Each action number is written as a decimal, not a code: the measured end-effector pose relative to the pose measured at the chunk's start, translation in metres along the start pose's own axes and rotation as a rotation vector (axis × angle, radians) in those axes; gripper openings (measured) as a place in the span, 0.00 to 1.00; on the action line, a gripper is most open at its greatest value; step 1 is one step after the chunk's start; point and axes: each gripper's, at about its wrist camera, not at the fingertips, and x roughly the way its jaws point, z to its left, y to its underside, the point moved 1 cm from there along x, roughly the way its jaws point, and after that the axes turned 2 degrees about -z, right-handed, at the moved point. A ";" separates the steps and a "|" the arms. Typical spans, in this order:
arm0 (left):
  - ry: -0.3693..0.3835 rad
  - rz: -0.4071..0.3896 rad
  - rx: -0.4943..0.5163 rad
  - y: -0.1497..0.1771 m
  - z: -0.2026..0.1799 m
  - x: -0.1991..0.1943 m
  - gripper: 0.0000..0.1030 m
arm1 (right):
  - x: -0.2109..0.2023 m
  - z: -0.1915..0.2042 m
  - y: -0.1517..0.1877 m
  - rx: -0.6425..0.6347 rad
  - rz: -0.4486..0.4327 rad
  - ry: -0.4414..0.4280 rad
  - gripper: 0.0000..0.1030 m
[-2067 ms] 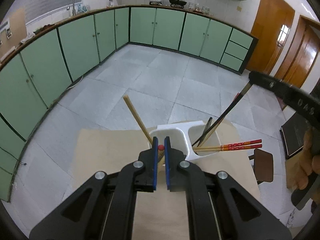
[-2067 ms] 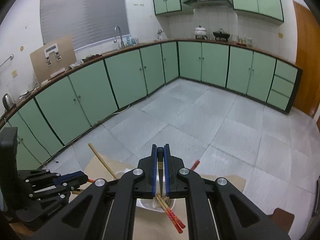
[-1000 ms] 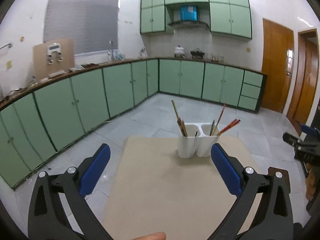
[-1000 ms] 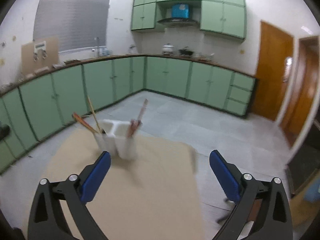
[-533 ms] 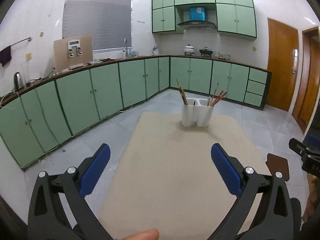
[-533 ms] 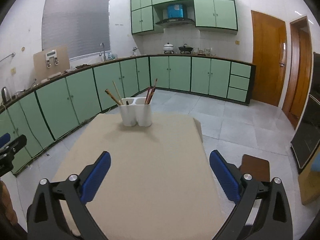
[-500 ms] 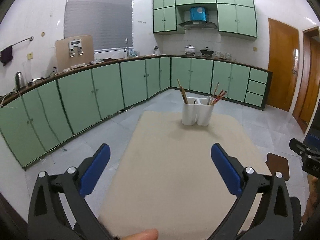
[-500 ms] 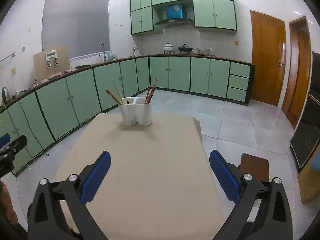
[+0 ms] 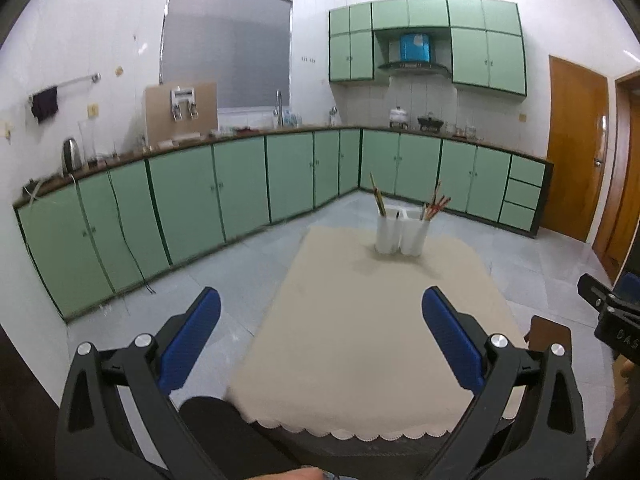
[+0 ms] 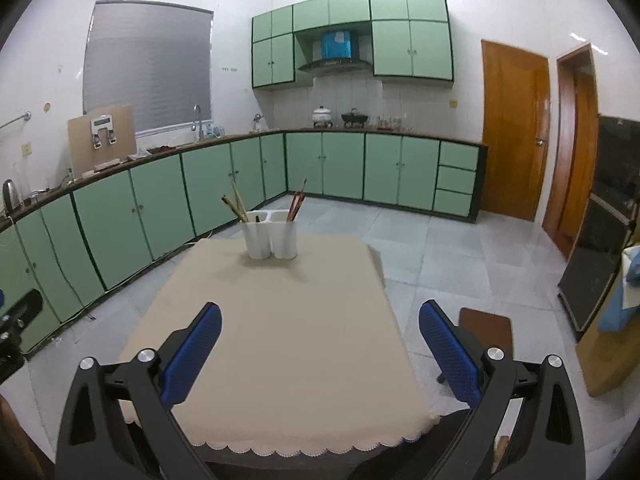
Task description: Organize utensils
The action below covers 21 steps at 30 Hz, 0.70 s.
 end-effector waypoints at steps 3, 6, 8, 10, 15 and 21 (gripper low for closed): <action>-0.007 -0.035 0.000 -0.002 -0.002 -0.016 0.95 | -0.016 0.002 -0.001 0.003 -0.019 0.012 0.94; 0.000 -0.039 -0.006 -0.002 -0.007 -0.023 0.95 | -0.029 0.003 0.000 -0.001 -0.038 0.024 0.94; -0.002 -0.039 -0.011 -0.001 -0.008 -0.026 0.95 | -0.034 0.003 0.000 -0.008 -0.052 0.030 0.94; -0.012 -0.041 -0.017 -0.001 -0.007 -0.026 0.95 | -0.035 0.003 0.001 -0.007 -0.057 0.028 0.94; -0.014 -0.047 -0.025 -0.003 -0.009 -0.028 0.95 | -0.038 0.003 0.002 -0.002 -0.060 0.021 0.94; -0.011 -0.034 -0.020 0.000 -0.010 -0.027 0.95 | -0.035 0.003 0.000 -0.001 -0.053 0.020 0.94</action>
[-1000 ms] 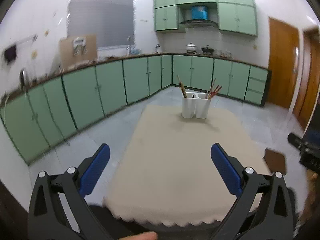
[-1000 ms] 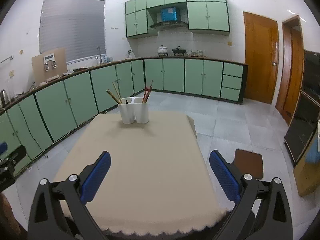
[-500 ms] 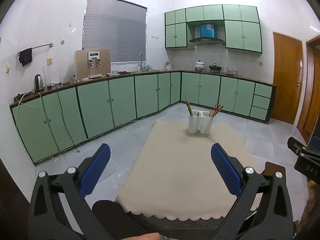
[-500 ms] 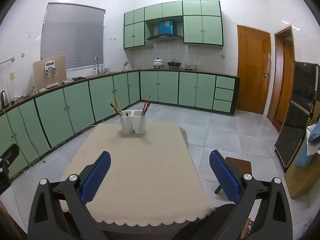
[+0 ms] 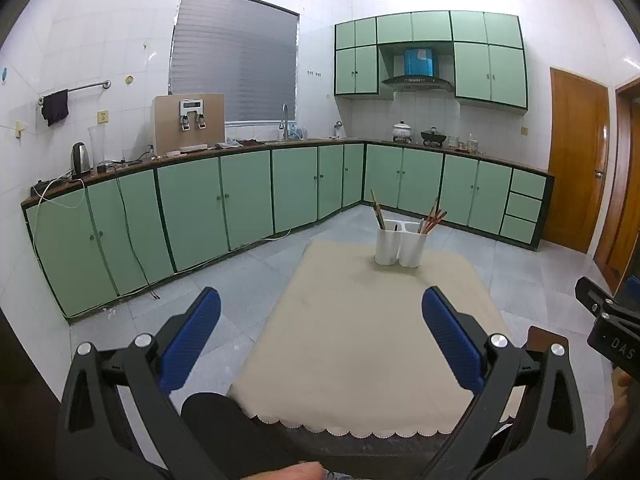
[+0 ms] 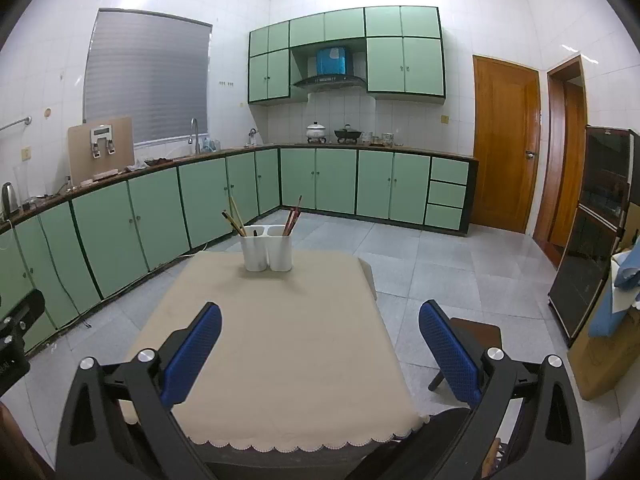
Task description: Organize utensils
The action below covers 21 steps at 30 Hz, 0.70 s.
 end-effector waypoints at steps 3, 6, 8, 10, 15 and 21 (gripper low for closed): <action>0.000 0.005 0.002 0.001 -0.002 0.002 0.95 | 0.000 0.001 0.000 -0.001 0.000 0.001 0.94; 0.000 0.009 0.005 0.000 -0.002 0.003 0.95 | 0.002 0.001 0.000 0.000 0.000 0.004 0.94; 0.001 0.012 0.006 0.001 -0.004 0.003 0.95 | 0.004 0.001 0.001 0.003 0.002 0.004 0.94; 0.000 0.012 0.005 0.001 -0.003 0.003 0.95 | 0.004 0.001 0.002 -0.001 0.005 0.005 0.94; -0.004 0.011 0.003 0.003 -0.005 0.003 0.95 | 0.005 0.002 0.002 0.002 0.003 0.007 0.94; -0.008 0.013 -0.001 0.002 -0.005 0.006 0.95 | 0.003 0.001 0.004 0.004 -0.010 0.011 0.94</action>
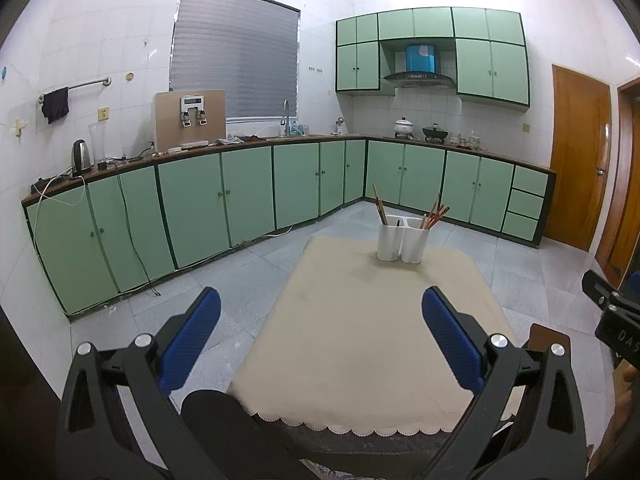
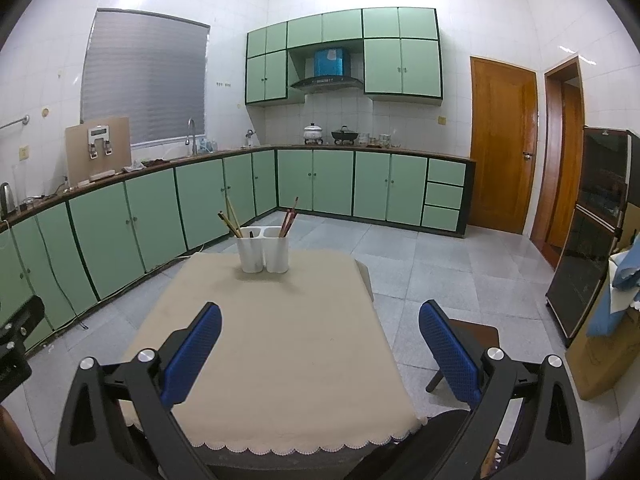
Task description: Organize utensils
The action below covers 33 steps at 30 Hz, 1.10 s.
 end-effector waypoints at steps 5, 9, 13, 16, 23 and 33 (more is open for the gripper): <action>-0.003 -0.005 -0.001 0.002 -0.001 0.001 0.95 | 0.000 -0.001 0.000 0.003 0.000 -0.002 0.94; -0.004 -0.005 -0.001 0.004 -0.002 0.002 0.95 | -0.001 -0.003 -0.002 0.005 -0.005 -0.002 0.94; -0.004 -0.007 0.000 0.005 -0.002 0.002 0.95 | -0.002 -0.005 -0.001 0.006 -0.005 -0.003 0.94; -0.004 -0.007 0.000 0.006 -0.001 0.002 0.95 | -0.003 -0.006 -0.002 0.007 -0.008 -0.004 0.94; -0.002 -0.009 0.002 0.007 0.000 0.002 0.95 | -0.004 -0.007 -0.003 0.007 -0.009 -0.004 0.94; -0.003 -0.009 0.003 0.007 -0.001 0.001 0.95 | -0.004 -0.007 -0.003 0.009 -0.010 -0.003 0.94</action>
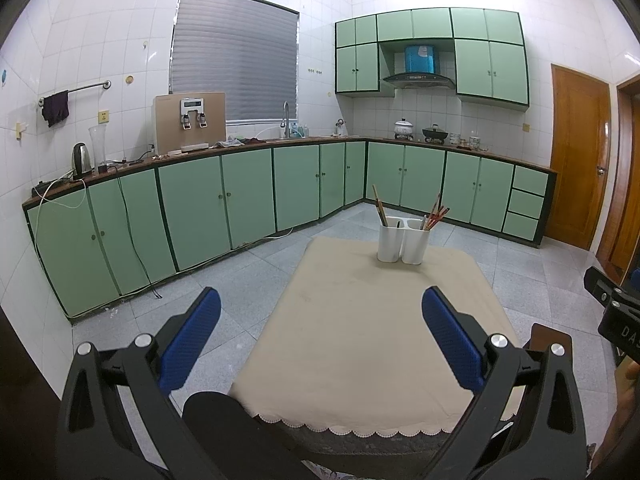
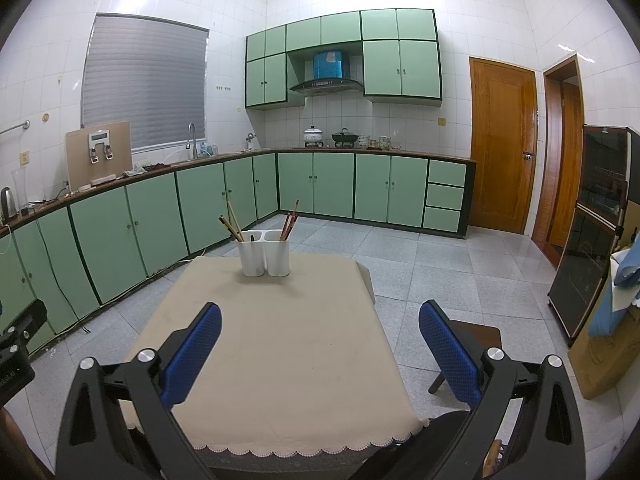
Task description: Organize utensils
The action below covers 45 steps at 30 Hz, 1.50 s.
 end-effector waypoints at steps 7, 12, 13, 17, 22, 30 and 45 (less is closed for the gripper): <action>0.001 -0.001 -0.001 -0.001 -0.001 -0.001 0.95 | -0.001 0.000 0.000 0.000 0.000 -0.003 0.94; 0.002 -0.003 0.001 -0.001 -0.001 -0.001 0.95 | 0.000 0.000 0.000 0.000 0.001 -0.003 0.94; 0.001 -0.004 0.001 -0.002 -0.002 -0.002 0.95 | 0.000 0.000 0.000 0.000 0.001 -0.003 0.94; 0.000 -0.005 0.000 -0.002 -0.002 -0.003 0.95 | 0.000 0.000 0.000 0.000 0.001 -0.003 0.94; 0.001 -0.006 0.001 -0.002 -0.003 -0.003 0.95 | -0.001 0.000 0.000 0.000 0.001 -0.003 0.94; 0.001 -0.007 0.001 -0.003 -0.003 -0.003 0.95 | -0.001 0.000 -0.001 0.001 0.001 -0.004 0.94; 0.000 -0.006 -0.003 -0.003 -0.006 -0.005 0.95 | -0.002 0.000 -0.003 0.000 0.001 -0.006 0.94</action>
